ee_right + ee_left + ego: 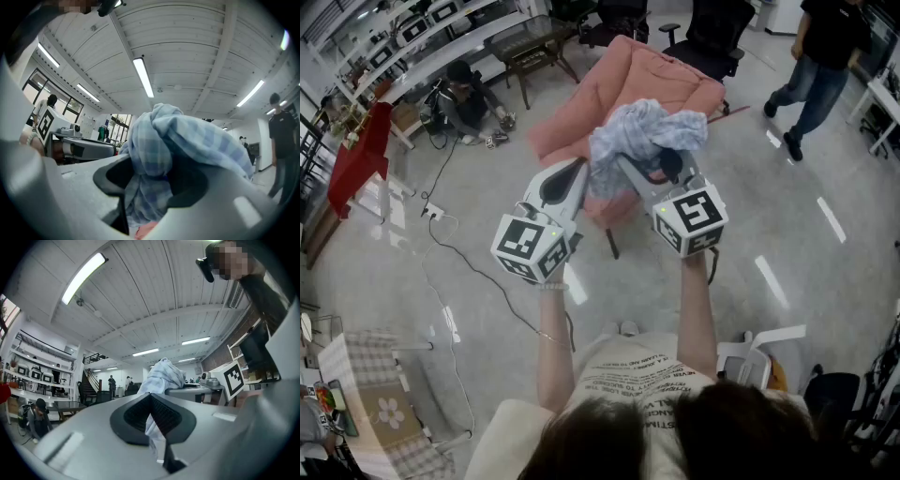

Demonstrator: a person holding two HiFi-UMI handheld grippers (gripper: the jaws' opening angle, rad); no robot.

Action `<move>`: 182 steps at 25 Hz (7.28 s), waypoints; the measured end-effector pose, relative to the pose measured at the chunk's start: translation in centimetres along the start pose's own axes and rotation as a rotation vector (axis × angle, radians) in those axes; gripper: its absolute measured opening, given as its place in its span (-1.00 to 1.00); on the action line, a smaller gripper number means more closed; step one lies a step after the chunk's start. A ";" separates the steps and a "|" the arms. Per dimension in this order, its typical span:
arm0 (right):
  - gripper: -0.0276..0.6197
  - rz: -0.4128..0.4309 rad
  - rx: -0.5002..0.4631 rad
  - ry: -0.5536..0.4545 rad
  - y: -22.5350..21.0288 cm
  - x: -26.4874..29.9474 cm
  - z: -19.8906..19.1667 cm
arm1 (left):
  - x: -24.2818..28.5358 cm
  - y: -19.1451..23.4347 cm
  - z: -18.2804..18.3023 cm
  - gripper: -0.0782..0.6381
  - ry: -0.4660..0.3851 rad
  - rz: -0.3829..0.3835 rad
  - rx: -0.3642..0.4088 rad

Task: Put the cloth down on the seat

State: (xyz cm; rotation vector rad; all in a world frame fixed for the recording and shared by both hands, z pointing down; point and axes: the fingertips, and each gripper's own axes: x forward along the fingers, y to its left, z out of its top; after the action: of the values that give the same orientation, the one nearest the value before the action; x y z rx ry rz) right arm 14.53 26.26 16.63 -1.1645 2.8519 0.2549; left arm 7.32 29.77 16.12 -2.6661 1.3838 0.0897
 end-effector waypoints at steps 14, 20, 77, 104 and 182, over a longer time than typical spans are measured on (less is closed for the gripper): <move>-0.25 0.003 0.005 0.020 -0.8 -0.1 -0.6 | 0.9 -0.3 -0.4 -0.79 0.010 0.000 -0.012; -0.25 -0.018 0.038 0.057 -1.6 -0.1 -1.9 | 1.3 -0.1 -1.6 -0.79 0.026 0.014 -0.046; -0.25 -0.113 0.209 0.334 -12.8 31.6 -16.9 | 17.9 29.6 -15.5 -0.79 0.168 -0.130 -0.277; -0.25 -0.175 0.298 0.462 -19.1 41.0 -24.2 | 25.1 40.1 -21.6 -0.79 0.231 -0.151 -0.363; -0.25 -0.443 0.793 0.875 -26.3 45.6 -65.2 | 40.4 42.8 -59.8 -0.79 0.820 -0.607 -0.567</move>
State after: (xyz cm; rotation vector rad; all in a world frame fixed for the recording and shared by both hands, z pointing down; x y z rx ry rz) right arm 1.27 -34.86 72.42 -1.8799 2.5603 -1.5731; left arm -4.98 -36.11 66.56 -3.7035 0.6091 -0.8810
